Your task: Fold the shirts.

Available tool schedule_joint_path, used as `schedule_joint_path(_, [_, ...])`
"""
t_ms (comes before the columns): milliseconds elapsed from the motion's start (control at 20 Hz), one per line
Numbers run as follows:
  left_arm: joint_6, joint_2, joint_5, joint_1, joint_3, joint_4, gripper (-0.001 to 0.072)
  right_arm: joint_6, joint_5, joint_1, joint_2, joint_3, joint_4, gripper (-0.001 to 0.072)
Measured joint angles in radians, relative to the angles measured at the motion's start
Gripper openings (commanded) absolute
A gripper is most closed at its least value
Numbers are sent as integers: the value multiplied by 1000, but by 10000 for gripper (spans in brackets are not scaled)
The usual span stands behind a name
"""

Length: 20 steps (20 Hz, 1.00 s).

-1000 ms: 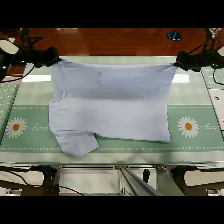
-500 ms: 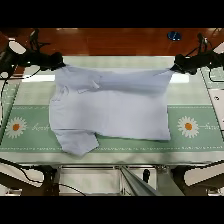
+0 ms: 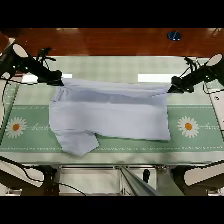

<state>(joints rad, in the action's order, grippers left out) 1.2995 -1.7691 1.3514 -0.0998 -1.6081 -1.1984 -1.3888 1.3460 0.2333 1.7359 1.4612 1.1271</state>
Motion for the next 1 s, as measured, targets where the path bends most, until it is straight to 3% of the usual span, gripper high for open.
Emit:
schedule_joint_path(200, [-3,-31,81,-1,18,-25,21,10,19,0,0,-49,1,23])
schedule_joint_path(250, [-3,-41,104,-1,24,-30,117,13,23,0,0,-55,-2,149])
schedule_joint_path(300, [-2,-48,126,-1,30,-34,370,13,23,0,0,-60,-3,409])
schedule_joint_path(350, [8,-53,147,-1,34,-37,507,12,25,0,0,-63,-3,406])
schedule_joint_path(700, [70,34,188,-8,120,-31,508,-37,51,11,-104,-96,65,406])
schedule_joint_path(850, [73,186,114,-69,301,-31,508,-64,-3,65,-251,-230,125,406])
schedule_joint_path(1000, [36,374,26,-213,560,33,508,-46,-100,135,-437,-460,79,405])
